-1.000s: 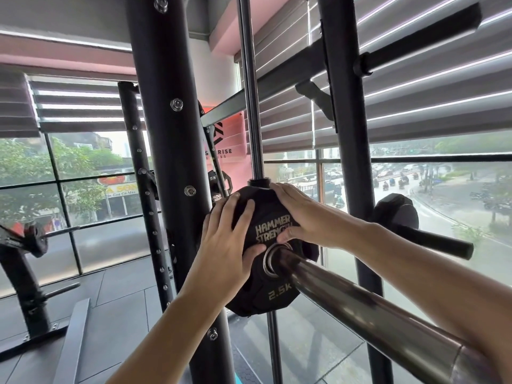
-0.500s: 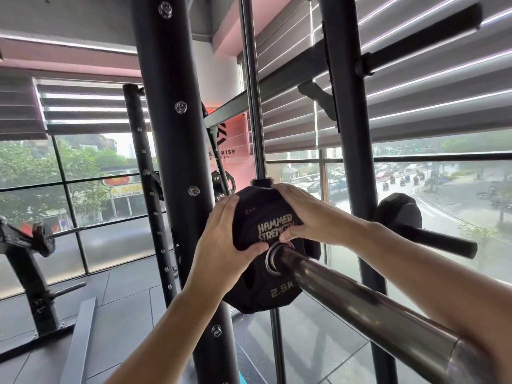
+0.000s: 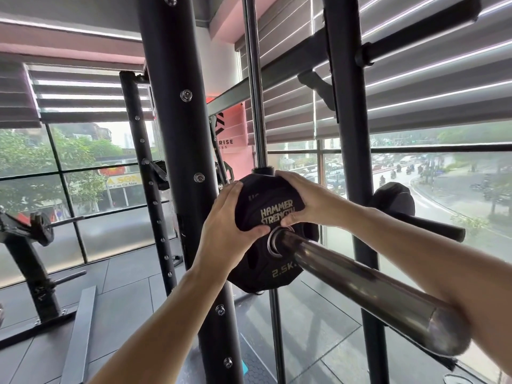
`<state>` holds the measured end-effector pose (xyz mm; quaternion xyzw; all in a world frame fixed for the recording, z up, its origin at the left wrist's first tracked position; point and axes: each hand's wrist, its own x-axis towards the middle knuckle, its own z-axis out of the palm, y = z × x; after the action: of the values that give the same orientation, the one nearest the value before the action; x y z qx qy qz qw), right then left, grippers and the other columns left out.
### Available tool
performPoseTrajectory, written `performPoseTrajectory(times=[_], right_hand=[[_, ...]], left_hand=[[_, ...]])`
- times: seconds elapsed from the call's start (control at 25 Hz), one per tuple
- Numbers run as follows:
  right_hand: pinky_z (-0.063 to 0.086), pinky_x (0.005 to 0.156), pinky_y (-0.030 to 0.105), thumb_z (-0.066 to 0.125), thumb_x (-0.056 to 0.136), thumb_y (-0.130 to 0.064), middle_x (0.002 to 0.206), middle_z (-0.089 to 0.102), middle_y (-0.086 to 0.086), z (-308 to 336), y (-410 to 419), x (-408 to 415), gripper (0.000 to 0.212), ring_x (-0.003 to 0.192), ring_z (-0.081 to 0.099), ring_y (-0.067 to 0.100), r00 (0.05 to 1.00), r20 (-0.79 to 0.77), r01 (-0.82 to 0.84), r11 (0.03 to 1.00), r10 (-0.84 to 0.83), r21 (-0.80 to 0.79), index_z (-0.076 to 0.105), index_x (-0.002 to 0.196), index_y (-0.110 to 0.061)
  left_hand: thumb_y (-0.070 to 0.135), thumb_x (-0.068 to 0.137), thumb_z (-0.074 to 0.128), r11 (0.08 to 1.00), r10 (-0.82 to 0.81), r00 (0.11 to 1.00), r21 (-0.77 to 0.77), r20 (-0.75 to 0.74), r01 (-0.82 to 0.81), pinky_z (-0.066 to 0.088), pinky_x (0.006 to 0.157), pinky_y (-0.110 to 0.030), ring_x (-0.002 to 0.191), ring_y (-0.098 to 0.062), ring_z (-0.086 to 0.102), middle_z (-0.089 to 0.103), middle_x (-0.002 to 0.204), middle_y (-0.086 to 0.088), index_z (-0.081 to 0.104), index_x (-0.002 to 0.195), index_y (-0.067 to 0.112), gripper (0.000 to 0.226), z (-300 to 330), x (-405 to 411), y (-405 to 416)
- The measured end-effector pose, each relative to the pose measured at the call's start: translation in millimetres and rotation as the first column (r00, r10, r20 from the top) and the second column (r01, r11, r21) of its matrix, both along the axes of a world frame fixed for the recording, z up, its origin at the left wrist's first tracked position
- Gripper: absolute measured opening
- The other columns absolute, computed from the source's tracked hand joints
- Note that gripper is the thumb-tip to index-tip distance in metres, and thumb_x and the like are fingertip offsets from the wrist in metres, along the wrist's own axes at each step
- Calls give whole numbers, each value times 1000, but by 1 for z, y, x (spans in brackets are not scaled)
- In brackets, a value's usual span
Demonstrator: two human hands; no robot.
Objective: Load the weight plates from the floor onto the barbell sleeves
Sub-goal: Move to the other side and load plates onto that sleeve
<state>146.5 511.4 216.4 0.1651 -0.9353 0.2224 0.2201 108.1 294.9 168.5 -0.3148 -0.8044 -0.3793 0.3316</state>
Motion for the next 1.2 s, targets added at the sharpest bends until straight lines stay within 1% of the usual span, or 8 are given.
performPoseTrajectory(times=[0.16, 0.28, 0.44, 0.52, 0.64, 0.8, 1.0, 1.2], right_hand=[[26, 108, 26, 85, 78, -24, 163, 24, -1, 11, -9, 16, 110, 134, 28, 6, 998, 57, 25, 999, -24, -22, 11, 159, -24], [25, 105, 23, 81, 81, -30, 164, 20, -1, 15, -17, 25, 107, 137, 29, 10, 996, 70, 59, 997, -62, 48, 8, 159, -24], [20, 121, 42, 65, 90, -50, 167, 10, 2, 20, -28, 37, 99, 152, 12, 20, 975, 117, 167, 967, -191, 193, -2, 159, -25], [15, 123, 49, 54, 93, -57, 168, 4, 2, 23, -39, 46, 94, 154, 0, 18, 955, 124, 239, 946, -270, 221, -4, 159, -24], [18, 122, 50, 47, 93, -64, 168, 5, 1, 19, -69, 59, 92, 154, 1, 17, 934, 64, 328, 914, -352, 238, -1, 160, -24], [34, 114, 48, 42, 90, -72, 162, 25, 0, -1, -124, 65, 88, 146, 31, 20, 875, -117, 483, 858, -469, 175, 16, 158, -22], [18, 122, 53, 23, 80, -83, 167, 14, 3, -30, -208, 62, 103, 154, 7, 20, 760, -183, 645, 759, -624, 91, 19, 158, -16], [16, 121, 59, 16, 78, -88, 167, 14, 3, -46, -305, 61, 109, 155, 3, 19, 708, -251, 693, 718, -660, 68, 16, 158, -15]], left_hand=[[41, 69, 85, 1000, -10, 1000, 7, 5, 10, 41, 113, -37, 134, -9, 45, 45, 148, 11, 40, 147, 24, 92, 3, 5, -1], [43, 69, 84, 999, 10, 1000, -52, -29, -11, 42, 110, -37, 132, -11, 46, 46, 145, 9, 40, 145, 21, 90, 8, 8, -1], [53, 78, 74, 954, -17, 998, -298, 59, 34, 32, 119, -40, 146, -14, 31, 26, 161, 8, 18, 157, 20, 102, 22, 9, -23], [57, 82, 69, 933, -43, 995, -351, 94, 73, 32, 119, -43, 145, -17, 33, 27, 162, 8, 17, 158, 22, 99, 26, 8, -40], [54, 94, 55, 915, -21, 999, -402, -44, 2, 29, 119, -45, 143, -16, 35, 35, 158, 7, 26, 156, 20, 76, 25, 13, -69], [54, 102, 34, 870, 56, 958, -458, -282, -186, 18, 124, -44, 151, -18, 24, 33, 161, -3, 30, 155, 15, 66, 26, 6, -131], [70, 91, 18, 856, 38, 941, -475, -336, -204, 14, 124, -50, 152, -27, 23, 29, 162, -12, 33, 155, 9, 89, 27, -21, -223], [73, 93, 19, 841, -10, 942, -512, -335, -173, 9, 125, -50, 154, -26, 15, 21, 165, -12, 25, 157, 7, 92, 8, -28, -294]])
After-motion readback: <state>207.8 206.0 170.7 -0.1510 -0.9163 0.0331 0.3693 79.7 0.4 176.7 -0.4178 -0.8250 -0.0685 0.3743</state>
